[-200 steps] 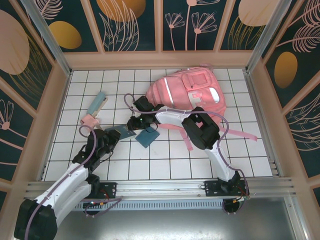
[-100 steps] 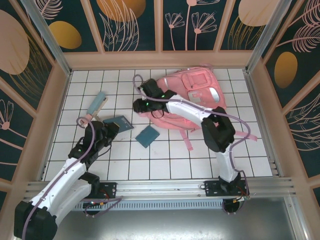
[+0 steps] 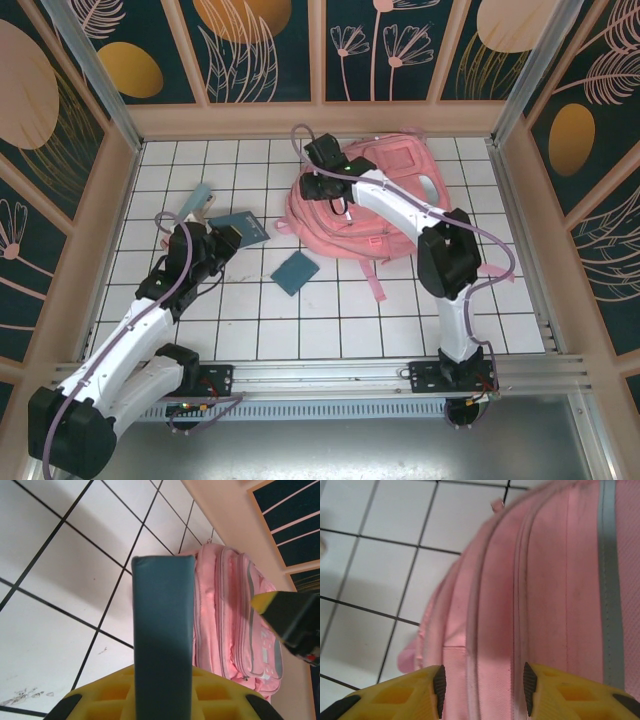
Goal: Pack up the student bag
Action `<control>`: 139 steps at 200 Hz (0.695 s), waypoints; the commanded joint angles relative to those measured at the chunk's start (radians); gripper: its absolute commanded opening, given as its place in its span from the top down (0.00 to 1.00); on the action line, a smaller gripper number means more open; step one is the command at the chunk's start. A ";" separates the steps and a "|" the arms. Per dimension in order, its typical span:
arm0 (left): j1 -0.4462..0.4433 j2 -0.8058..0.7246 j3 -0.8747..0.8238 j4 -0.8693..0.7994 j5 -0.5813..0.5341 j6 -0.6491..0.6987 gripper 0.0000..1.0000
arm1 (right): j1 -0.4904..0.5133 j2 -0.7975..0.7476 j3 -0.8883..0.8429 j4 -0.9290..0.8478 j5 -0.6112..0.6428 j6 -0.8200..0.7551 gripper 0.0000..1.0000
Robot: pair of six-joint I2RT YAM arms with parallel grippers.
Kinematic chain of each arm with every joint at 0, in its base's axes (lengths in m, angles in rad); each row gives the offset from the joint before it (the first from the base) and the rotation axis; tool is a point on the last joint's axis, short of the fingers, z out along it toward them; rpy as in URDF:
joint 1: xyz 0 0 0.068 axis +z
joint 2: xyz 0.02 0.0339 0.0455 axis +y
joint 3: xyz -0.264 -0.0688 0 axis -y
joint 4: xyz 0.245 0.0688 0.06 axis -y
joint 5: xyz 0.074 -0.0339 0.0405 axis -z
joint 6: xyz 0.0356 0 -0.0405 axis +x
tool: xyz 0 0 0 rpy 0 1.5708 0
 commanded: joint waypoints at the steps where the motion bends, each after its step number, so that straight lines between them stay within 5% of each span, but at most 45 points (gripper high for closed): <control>1: -0.003 0.011 0.047 0.017 0.021 0.045 0.99 | 0.000 0.031 -0.027 -0.039 0.036 -0.017 0.53; 46: -0.003 0.039 0.083 0.021 0.045 0.074 0.98 | -0.009 0.068 -0.028 -0.046 0.103 -0.021 0.63; 87: -0.004 0.087 0.123 0.036 0.065 0.100 0.98 | -0.032 0.048 -0.034 -0.048 0.126 -0.023 1.00; 139: -0.003 0.159 0.159 0.086 0.105 0.120 0.98 | -0.036 -0.031 -0.007 -0.040 0.132 -0.040 1.00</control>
